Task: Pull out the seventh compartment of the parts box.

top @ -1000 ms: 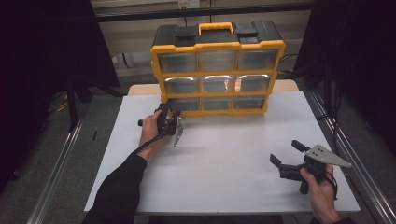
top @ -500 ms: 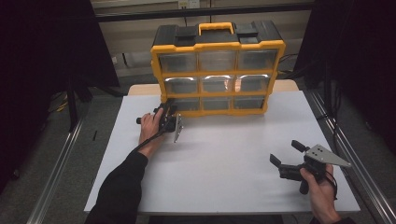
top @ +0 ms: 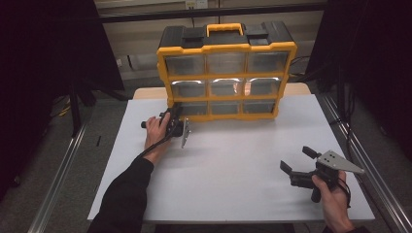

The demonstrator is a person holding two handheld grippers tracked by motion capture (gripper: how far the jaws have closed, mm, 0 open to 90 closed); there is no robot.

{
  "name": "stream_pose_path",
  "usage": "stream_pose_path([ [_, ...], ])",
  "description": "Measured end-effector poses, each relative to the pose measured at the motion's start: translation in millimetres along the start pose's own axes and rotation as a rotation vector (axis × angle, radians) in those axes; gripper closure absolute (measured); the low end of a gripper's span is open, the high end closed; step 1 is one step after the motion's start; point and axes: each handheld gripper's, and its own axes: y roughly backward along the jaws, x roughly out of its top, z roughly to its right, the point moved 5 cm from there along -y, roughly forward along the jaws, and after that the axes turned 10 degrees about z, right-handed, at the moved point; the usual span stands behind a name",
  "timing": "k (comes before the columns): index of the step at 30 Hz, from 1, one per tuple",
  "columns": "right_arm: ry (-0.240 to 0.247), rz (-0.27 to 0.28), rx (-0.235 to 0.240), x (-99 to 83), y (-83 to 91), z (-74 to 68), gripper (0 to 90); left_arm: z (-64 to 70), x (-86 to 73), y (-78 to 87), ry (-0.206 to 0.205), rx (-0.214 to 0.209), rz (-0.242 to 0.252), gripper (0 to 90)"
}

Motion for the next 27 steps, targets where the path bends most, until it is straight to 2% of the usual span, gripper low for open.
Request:
stream_pose_path([
  [1, 0.0, -0.002, 0.002, 0.0, 0.4, 0.0, 0.6, -0.3, 0.5, -0.6, 0.021, 0.008, 0.02, 74.3],
  [2, -0.001, -0.001, 0.002, 0.1, 0.4, -0.3, 0.6, -2.4, -0.6, 0.0, 0.007, -0.004, 0.01, 76.4],
  [7, -0.002, -0.002, 0.004, 0.0, 0.1, -0.3, 0.7, -2.2, -0.3, 0.8, 0.004, -0.002, -0.009, 76.7],
  [8, -0.01, 0.001, -0.004, 0.1, -0.2, -0.2, 0.7, -3.3, 0.3, 0.6, -0.021, -0.03, -0.02, 77.0],
  [9, -0.01, 0.001, -0.004, 0.1, -0.2, -0.2, 0.7, -3.3, 0.3, 0.6, -0.021, -0.03, -0.02, 77.3],
  [11, -0.008, -0.003, 0.0, 0.0, 0.4, 0.0, 0.7, -3.1, 0.4, 0.1, -0.004, -0.014, -0.012, 77.4],
  [12, -0.009, -0.003, -0.001, 0.0, 0.3, 0.1, 0.7, -2.5, 0.0, 0.9, 0.009, 0.007, -0.014, 77.5],
  [14, -0.007, -0.003, 0.0, 0.1, 0.4, -0.1, 0.7, -1.4, -0.4, 0.5, 0.013, 0.006, -0.006, 77.7],
  [15, -0.007, -0.003, 0.0, 0.1, 0.4, -0.1, 0.7, -2.1, -0.3, 1.5, 0.012, 0.011, -0.019, 77.7],
  [16, -0.005, -0.008, 0.004, -0.1, 0.9, -0.1, 0.7, -2.9, 0.5, 0.9, 0.0, -0.012, -0.016, 77.7],
  [17, -0.005, -0.007, 0.004, -0.1, 1.0, -0.1, 0.7, -2.3, 0.2, 1.3, 0.017, 0.009, -0.013, 77.6],
  [19, -0.004, -0.003, 0.001, 0.1, 0.9, 0.4, 0.7, -4.1, 0.9, 1.1, 0.002, 0.02, -0.003, 77.7],
  [20, -0.003, -0.001, 0.001, 0.2, 1.1, 0.5, 0.7, -2.2, 1.5, -0.5, 0.037, 0.027, 0.024, 77.6],
  [21, -0.007, -0.001, 0.0, 0.2, 1.2, 0.1, 0.7, -4.7, 1.4, 1.9, -0.006, 0.016, 0.003, 77.8],
  [22, -0.007, -0.001, 0.0, 0.2, 1.2, 0.1, 0.7, -4.7, 1.4, 1.9, -0.006, 0.016, 0.003, 77.6],
  [23, -0.01, -0.001, -0.004, 0.3, 1.2, 0.1, 0.7, -3.4, 2.9, 1.5, 0.024, 0.009, 0.024, 77.6],
  [24, -0.009, 0.001, -0.002, 0.3, 1.0, 0.2, 0.7, -4.8, 3.2, 2.2, 0.039, 0.03, 0.033, 77.1],
  [25, -0.006, 0.0, 0.0, 0.2, 1.0, 0.3, 0.7, -5.5, 2.7, 3.2, 0.025, 0.026, 0.017, 76.9],
  [26, -0.002, -0.006, 0.003, -0.1, 1.2, 0.2, 0.7, -3.5, 2.8, 3.0, 0.045, 0.027, 0.019, 77.1],
  [27, -0.002, -0.006, 0.003, -0.1, 1.2, 0.2, 0.7, -3.5, 2.8, 3.0, 0.045, 0.027, 0.019, 77.0],
])
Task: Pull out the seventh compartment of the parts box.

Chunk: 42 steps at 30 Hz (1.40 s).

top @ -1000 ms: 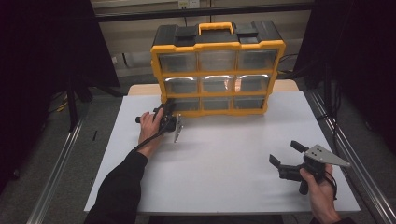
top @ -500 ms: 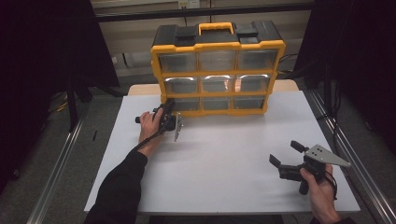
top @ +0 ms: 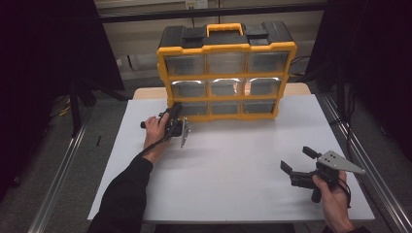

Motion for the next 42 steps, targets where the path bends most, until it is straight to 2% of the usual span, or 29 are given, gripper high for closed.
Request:
stream_pose_path([
  [2, 0.0, 0.0, 0.0, 0.1, 0.1, -0.2, 0.7, -2.1, 0.2, 0.6, -0.019, -0.001, 0.0, 77.1],
  [3, 0.001, 0.001, 0.0, 0.1, 0.2, -0.2, 0.7, -0.3, 0.2, 0.3, -0.004, -0.002, 0.009, 77.0],
  [5, 0.0, 0.002, 0.0, 0.2, 0.1, 0.0, 0.7, -0.2, 0.4, 1.2, -0.005, -0.006, 0.001, 77.1],
  [7, 0.003, 0.003, -0.001, 0.3, 0.3, 0.0, 0.7, -1.6, 1.4, 2.2, -0.024, 0.0, 0.005, 77.2],
  [8, 0.003, 0.003, -0.001, 0.3, 0.3, 0.0, 0.7, -0.1, 0.9, 2.7, -0.009, -0.005, 0.001, 77.2],
  [9, 0.004, 0.003, 0.0, 0.3, 0.5, 0.0, 0.7, -1.5, 2.1, 4.6, -0.026, -0.01, 0.003, 77.2],
  [10, 0.004, 0.003, 0.0, 0.3, 0.5, 0.0, 0.7, -1.5, 2.1, 4.6, -0.026, -0.01, 0.003, 77.3],
  [11, 0.002, 0.004, 0.001, 0.3, 0.5, -0.1, 0.7, -0.7, 1.8, 6.7, -0.029, -0.034, -0.014, 77.3],
  [12, 0.003, 0.003, 0.0, 0.2, 0.5, 0.2, 0.7, -1.5, 2.6, 6.4, -0.038, -0.029, 0.002, 77.3],
  [13, 0.003, 0.005, -0.003, 0.2, 0.4, 0.3, 0.7, -0.5, 2.2, 8.5, -0.024, -0.01, 0.001, 77.4],
  [15, 0.002, 0.003, 0.0, 0.3, 0.6, 0.2, 0.7, -1.0, 3.0, 9.3, -0.032, -0.025, -0.004, 77.4],
  [16, 0.003, 0.003, 0.0, 0.3, 0.7, 0.1, 0.7, 0.6, 3.2, 9.0, -0.007, -0.01, 0.014, 77.4],
  [19, 0.003, 0.003, -0.001, 0.3, 0.6, -0.1, 0.7, 0.7, 4.4, 10.6, -0.007, -0.009, 0.018, 77.5],
  [20, 0.004, 0.003, -0.003, 0.3, 0.6, 0.1, 0.7, 2.9, 4.9, 10.2, 0.025, 0.001, 0.035, 77.5],
  [21, 0.003, 0.003, -0.002, 0.3, 0.5, 0.1, 0.7, -0.3, 4.6, 12.5, -0.019, -0.009, 0.006, 77.4],
  [22, 0.004, 0.002, -0.003, 0.3, 0.5, 0.1, 0.7, 0.3, 4.8, 12.7, -0.011, -0.01, 0.01, 77.4],
  [23, 0.004, 0.003, -0.001, 0.3, 0.6, 0.1, 0.7, -1.3, 5.2, 13.2, -0.032, -0.004, 0.017, 77.4],
  [24, 0.003, 0.004, -0.001, 0.4, 0.6, 0.0, 0.7, 1.2, 6.0, 12.2, 0.004, -0.009, 0.034, 77.3],
  [25, 0.003, 0.004, 0.001, 0.4, 0.7, 0.0, 0.7, 0.9, 6.0, 12.5, 0.003, -0.005, 0.035, 77.2],
  [26, 0.003, 0.004, 0.0, 0.4, 0.7, 0.0, 0.7, 1.9, 6.2, 13.0, 0.02, 0.009, 0.038, 77.2],
  [28, 0.003, 0.004, 0.0, 0.4, 0.6, 0.0, 0.7, 2.0, 6.0, 14.2, 0.013, -0.002, 0.028, 77.2],
  [29, 0.003, 0.003, 0.0, 0.3, 0.6, 0.0, 0.7, 4.5, 7.9, 11.6, 0.062, 0.023, 0.07, 77.2],
  [30, 0.003, 0.004, 0.001, 0.4, 0.6, -0.1, 0.7, 2.5, 7.0, 13.9, 0.02, 0.005, 0.044, 77.2],
  [31, 0.003, 0.004, 0.001, 0.4, 0.6, -0.1, 0.7, 1.9, 6.9, 15.1, 0.01, 0.002, 0.036, 77.2],
  [33, 0.003, 0.004, 0.001, 0.4, 0.6, -0.1, 0.7, 2.6, 7.0, 15.6, 0.021, 0.0, 0.039, 77.1],
  [35, 0.003, 0.004, 0.001, 0.4, 0.6, -0.1, 0.7, 1.9, 7.2, 17.0, 0.007, -0.003, 0.032, 77.2],
  [37, 0.001, 0.003, 0.002, 0.4, 0.7, -0.3, 0.7, 2.0, 8.3, 17.4, 0.011, 0.0, 0.037, 77.2],
  [39, 0.004, 0.003, 0.0, 0.4, 0.6, -0.1, 0.7, 1.1, 8.7, 18.0, -0.008, 0.004, 0.04, 77.2],
  [42, 0.001, 0.004, 0.004, 0.5, 0.7, -0.4, 0.7, 2.0, 8.8, 19.2, -0.001, -0.014, 0.03, 76.7],
])
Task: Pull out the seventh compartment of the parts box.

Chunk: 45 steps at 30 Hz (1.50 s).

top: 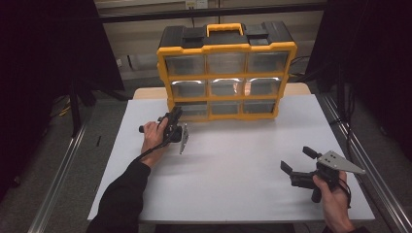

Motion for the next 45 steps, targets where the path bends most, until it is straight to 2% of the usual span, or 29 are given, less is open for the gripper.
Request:
stream_pose_path([
  [1, 0.0, 0.001, -0.001, 0.1, 0.1, -0.2, 0.7, 2.6, 0.9, -2.3, 0.039, 0.014, 0.032, 76.5],
  [2, 0.003, 0.0, -0.001, 0.0, 0.0, 0.0, 0.7, 2.7, 1.3, -2.7, 0.055, 0.038, 0.044, 76.5],
  [4, -0.005, 0.003, -0.001, 0.3, -0.1, -0.4, 0.7, 0.7, 0.3, 0.9, 0.015, 0.017, 0.006, 76.6],
  [5, -0.005, 0.004, 0.0, 0.3, 0.0, -0.3, 0.7, 0.2, 0.6, 1.2, 0.006, 0.012, 0.005, 76.7],
  [11, -0.004, 0.003, 0.0, 0.1, -0.1, -0.2, 0.7, -2.1, 3.1, 3.5, -0.01, 0.008, 0.009, 76.8],
  [13, -0.005, 0.003, 0.0, 0.2, -0.1, -0.3, 0.7, -1.0, 3.1, 4.4, -0.002, 0.01, 0.006, 77.0],
  [14, 0.003, 0.0, 0.0, -0.1, -0.2, 0.3, 0.7, -1.9, 3.4, 4.5, -0.018, -0.003, 0.006, 77.0],
  [16, 0.001, 0.0, -0.001, -0.1, -0.1, 0.3, 0.7, -1.5, 3.4, 5.7, -0.008, 0.009, 0.004, 77.2],
  [17, 0.002, 0.001, 0.0, -0.1, -0.2, 0.3, 0.7, 0.8, 4.9, 2.9, 0.029, 0.011, 0.04, 77.5],
  [19, 0.003, 0.0, -0.002, -0.1, -0.1, 0.3, 0.7, 0.9, 4.3, 3.4, 0.032, 0.023, 0.041, 77.5],
  [20, 0.003, 0.0, 0.0, -0.1, -0.2, 0.3, 0.7, -1.3, 4.4, 5.6, -0.007, 0.01, 0.022, 77.6],
  [22, 0.001, 0.0, -0.001, -0.2, -0.1, 0.4, 0.7, -0.7, 4.4, 6.6, -0.002, 0.004, 0.019, 77.8],
  [23, 0.001, 0.0, 0.0, -0.1, -0.1, 0.3, 0.7, -1.9, 4.6, 7.5, -0.026, -0.009, 0.009, 77.8],
  [25, 0.001, 0.0, 0.0, -0.1, -0.1, 0.2, 0.7, -1.8, 4.9, 7.7, -0.024, -0.015, 0.019, 77.8],
  [27, -0.005, 0.003, -0.001, 0.2, -0.1, -0.1, 0.7, 0.1, 5.3, 8.2, -0.004, -0.006, 0.023, 77.9],
  [32, -0.005, 0.004, -0.001, 0.2, -0.1, 0.1, 0.5, -0.4, 5.9, 12.9, -0.023, -0.019, 0.007, 78.0],
  [33, -0.004, 0.005, -0.004, 0.3, -0.1, 0.2, 0.6, -0.9, 6.4, 12.3, -0.03, -0.011, 0.026, 78.0],
  [34, -0.004, 0.003, -0.001, 0.2, 0.0, 0.1, 0.6, -0.7, 6.4, 13.8, -0.031, -0.015, 0.015, 78.1],
  [35, -0.004, 0.003, -0.001, 0.2, 0.0, 0.0, 0.6, 0.2, 6.6, 14.1, -0.02, -0.014, 0.021, 78.1],
  [36, -0.005, 0.004, -0.001, 0.4, 0.0, -0.2, 0.6, 0.8, 7.8, 13.8, 0.004, 0.016, 0.044, 78.1],
  [37, -0.005, 0.004, -0.001, 0.4, 0.0, -0.2, 0.6, 0.8, 7.8, 13.8, 0.004, 0.016, 0.044, 78.1],
  [38, -0.005, 0.005, -0.001, 0.4, 0.1, -0.3, 0.6, -1.4, 7.9, 17.0, -0.048, -0.015, 0.018, 78.1],
  [42, -0.005, 0.004, -0.001, 0.3, 0.0, -0.3, 0.6, 0.3, 7.7, 18.7, -0.036, -0.018, 0.019, 78.2],
  [43, -0.005, 0.004, 0.0, 0.3, 0.0, -0.3, 0.6, 1.4, 8.4, 17.6, -0.022, -0.015, 0.042, 78.2],
  [44, -0.005, 0.004, -0.001, 0.4, 0.0, -0.4, 0.6, 0.0, 8.4, 20.3, -0.05, -0.018, 0.016, 78.3],
  [45, -0.005, 0.005, -0.001, 0.4, 0.0, -0.5, 0.6, 0.3, 9.7, 19.0, -0.039, -0.003, 0.045, 78.3],
])
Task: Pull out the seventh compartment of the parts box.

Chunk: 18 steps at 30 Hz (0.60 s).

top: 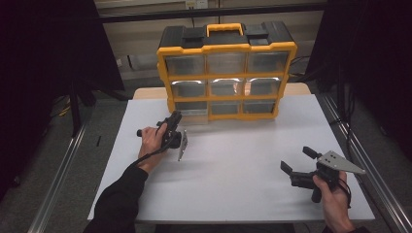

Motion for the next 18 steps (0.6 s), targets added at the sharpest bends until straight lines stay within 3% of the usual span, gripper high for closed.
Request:
stream_pose_path([
  [2, 0.001, 0.0, 0.0, 0.0, 0.0, 0.0, 0.6, 0.3, -0.2, 2.8, -0.008, -0.018, -0.024, 78.4],
  [7, 0.003, 0.0, -0.001, -0.1, -0.1, 0.1, 0.6, 0.1, 0.8, 5.2, -0.016, -0.016, -0.025, 78.4],
  [8, 0.005, 0.001, 0.0, -0.1, -0.2, 0.1, 0.6, -1.2, 1.4, 5.6, -0.039, -0.021, -0.025, 78.4],
  [11, 0.005, 0.001, 0.001, -0.1, -0.2, 0.0, 0.7, 0.6, 1.9, 6.0, -0.014, -0.016, -0.011, 78.5],
  [15, 0.005, 0.001, 0.0, 0.0, -0.2, 0.1, 0.7, 0.6, 2.8, 8.2, -0.03, -0.013, -0.012, 78.6],
  [16, 0.006, 0.001, 0.001, -0.1, -0.2, 0.0, 0.7, 2.9, 3.3, 7.4, -0.017, -0.013, 0.002, 78.6],
  [18, 0.008, 0.0, 0.001, -0.1, -0.2, -0.2, 0.7, 3.1, 3.4, 9.3, -0.051, -0.023, -0.015, 78.8],
])
